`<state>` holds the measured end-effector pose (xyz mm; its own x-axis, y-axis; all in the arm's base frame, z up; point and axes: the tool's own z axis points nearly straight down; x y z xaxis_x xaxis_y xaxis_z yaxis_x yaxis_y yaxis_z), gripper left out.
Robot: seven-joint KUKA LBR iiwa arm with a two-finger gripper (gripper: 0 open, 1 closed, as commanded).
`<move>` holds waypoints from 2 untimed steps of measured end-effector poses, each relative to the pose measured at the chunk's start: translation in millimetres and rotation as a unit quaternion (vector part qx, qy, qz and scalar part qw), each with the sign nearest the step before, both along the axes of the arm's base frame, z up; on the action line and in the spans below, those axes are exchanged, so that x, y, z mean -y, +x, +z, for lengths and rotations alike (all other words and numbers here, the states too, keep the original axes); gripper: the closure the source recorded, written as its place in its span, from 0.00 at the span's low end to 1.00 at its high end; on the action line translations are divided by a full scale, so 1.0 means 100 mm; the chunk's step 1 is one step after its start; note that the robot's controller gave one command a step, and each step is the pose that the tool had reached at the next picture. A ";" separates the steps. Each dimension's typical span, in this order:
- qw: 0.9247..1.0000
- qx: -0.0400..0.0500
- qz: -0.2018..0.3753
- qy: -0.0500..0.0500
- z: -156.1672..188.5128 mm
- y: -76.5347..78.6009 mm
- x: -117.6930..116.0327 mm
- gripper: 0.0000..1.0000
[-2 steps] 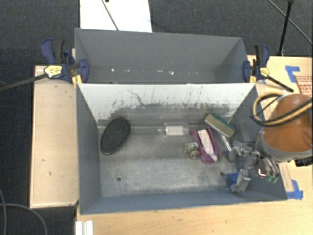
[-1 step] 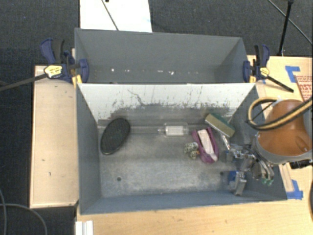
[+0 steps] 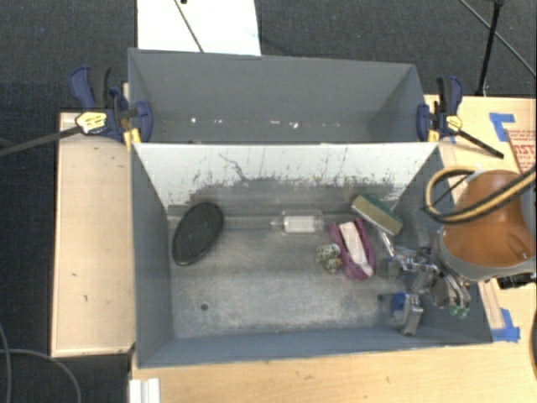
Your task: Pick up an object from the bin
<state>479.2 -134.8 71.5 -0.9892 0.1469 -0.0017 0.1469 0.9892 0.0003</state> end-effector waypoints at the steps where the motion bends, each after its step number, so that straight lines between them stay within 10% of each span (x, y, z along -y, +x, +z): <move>1: 1.000 -0.001 0.002 0.001 0.02 0.00 -0.01 1.00; 2: 1.000 0.002 0.005 -0.001 0.27 0.01 -0.01 1.00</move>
Offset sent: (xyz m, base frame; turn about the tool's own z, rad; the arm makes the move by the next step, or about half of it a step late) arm 0.0000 0.0000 0.0000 0.0000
